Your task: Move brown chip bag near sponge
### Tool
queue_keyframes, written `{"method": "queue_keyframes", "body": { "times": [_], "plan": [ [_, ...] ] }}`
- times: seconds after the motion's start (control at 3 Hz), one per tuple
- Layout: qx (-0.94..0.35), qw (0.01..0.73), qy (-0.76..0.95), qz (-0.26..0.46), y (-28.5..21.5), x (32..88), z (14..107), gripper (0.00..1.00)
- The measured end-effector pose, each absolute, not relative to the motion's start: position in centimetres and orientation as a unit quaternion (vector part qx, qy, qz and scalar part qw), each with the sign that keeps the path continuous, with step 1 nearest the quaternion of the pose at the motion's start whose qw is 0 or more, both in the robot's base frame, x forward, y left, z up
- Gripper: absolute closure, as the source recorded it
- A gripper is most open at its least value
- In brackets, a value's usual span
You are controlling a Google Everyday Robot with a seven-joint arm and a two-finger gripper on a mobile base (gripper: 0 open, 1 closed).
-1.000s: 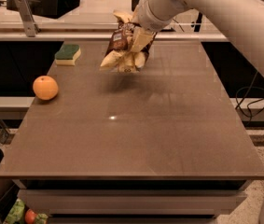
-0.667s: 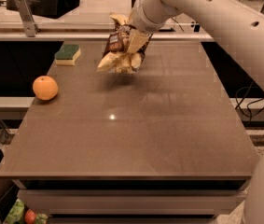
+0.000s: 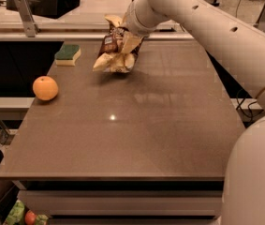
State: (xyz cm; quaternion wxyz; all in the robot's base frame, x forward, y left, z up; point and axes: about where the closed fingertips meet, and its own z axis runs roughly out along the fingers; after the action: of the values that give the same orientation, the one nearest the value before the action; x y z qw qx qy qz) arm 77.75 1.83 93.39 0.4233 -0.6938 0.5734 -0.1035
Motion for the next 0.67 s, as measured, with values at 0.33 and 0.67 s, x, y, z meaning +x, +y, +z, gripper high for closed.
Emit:
{"method": "queue_keyframes", "body": {
  "times": [0.33, 0.67],
  "plan": [
    [-0.695, 0.431, 0.565, -0.105, 2.7, 79.3, 93.1, 1.00],
    [-0.699, 0.437, 0.557, -0.103, 3.5, 80.3, 93.1, 1.00]
  ]
}}
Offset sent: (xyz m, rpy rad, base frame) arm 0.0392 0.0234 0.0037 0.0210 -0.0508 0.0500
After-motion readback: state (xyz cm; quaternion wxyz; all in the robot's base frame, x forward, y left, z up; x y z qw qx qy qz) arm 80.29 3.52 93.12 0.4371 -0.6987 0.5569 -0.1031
